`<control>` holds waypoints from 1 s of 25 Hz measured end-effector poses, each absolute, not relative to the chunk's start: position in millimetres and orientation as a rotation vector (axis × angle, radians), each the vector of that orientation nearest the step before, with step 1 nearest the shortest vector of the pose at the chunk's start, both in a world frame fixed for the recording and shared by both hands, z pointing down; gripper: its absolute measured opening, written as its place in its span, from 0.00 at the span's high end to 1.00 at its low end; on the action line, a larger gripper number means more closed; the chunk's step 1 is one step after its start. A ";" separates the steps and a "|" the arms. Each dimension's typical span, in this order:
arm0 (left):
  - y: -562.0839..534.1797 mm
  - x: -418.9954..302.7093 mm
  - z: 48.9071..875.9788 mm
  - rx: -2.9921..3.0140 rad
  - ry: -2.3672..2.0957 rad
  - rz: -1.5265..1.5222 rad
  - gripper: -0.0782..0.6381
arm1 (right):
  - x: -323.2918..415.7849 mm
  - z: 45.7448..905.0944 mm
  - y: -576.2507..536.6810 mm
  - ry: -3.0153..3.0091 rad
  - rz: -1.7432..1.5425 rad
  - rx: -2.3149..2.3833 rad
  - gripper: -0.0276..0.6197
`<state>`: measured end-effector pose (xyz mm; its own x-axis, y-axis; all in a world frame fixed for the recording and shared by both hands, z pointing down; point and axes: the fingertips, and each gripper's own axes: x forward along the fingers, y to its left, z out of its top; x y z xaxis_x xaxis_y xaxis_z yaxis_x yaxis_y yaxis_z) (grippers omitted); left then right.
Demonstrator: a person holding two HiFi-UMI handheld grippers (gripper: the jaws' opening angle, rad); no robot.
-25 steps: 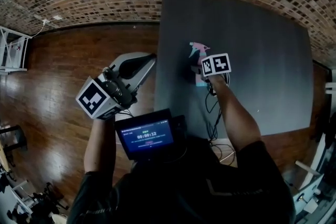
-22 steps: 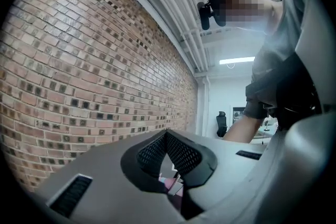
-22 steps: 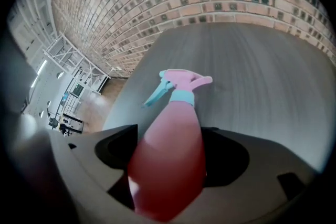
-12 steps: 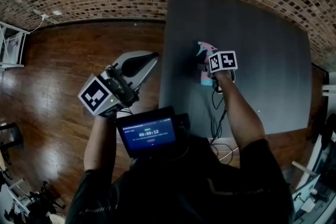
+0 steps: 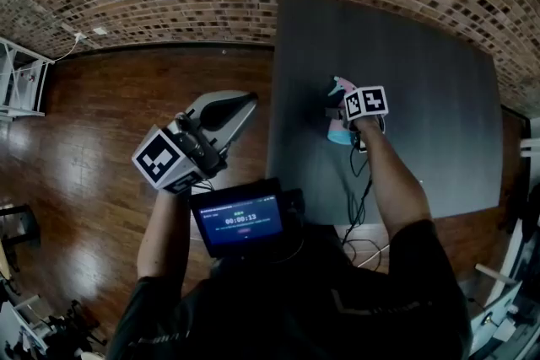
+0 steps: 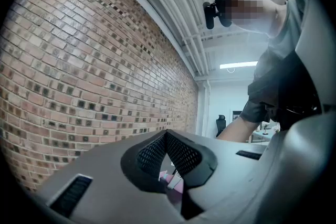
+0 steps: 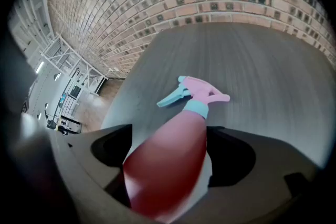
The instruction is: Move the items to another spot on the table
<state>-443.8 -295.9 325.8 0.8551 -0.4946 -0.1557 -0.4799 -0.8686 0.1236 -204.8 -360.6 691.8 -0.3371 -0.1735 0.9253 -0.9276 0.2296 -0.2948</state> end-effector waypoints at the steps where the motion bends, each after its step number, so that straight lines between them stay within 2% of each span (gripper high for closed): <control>1: -294.3 -445.8 324.0 2.948 -0.770 -0.285 0.90 | -203.7 687.4 -360.3 -1.708 1.173 1.047 0.26; 10: -279.5 -446.7 316.2 2.949 -0.661 -0.345 0.90 | -196.0 593.1 -350.5 -2.027 1.083 1.274 0.25; 13: -275.4 -440.0 310.7 2.997 -0.651 -0.364 0.90 | -205.0 550.7 -331.7 -2.189 1.045 1.290 0.37; 16: -264.5 -425.3 304.8 3.016 -0.613 -0.375 0.90 | -208.6 514.8 -310.6 -2.314 0.969 1.270 0.42; 20: -249.8 -404.5 293.7 3.047 -0.607 -0.377 0.90 | -200.6 473.1 -287.6 -2.462 0.825 1.271 0.66; 25: -227.8 -370.6 281.8 3.062 -0.658 -0.370 0.90 | -186.0 426.1 -258.8 -2.607 0.702 1.237 0.78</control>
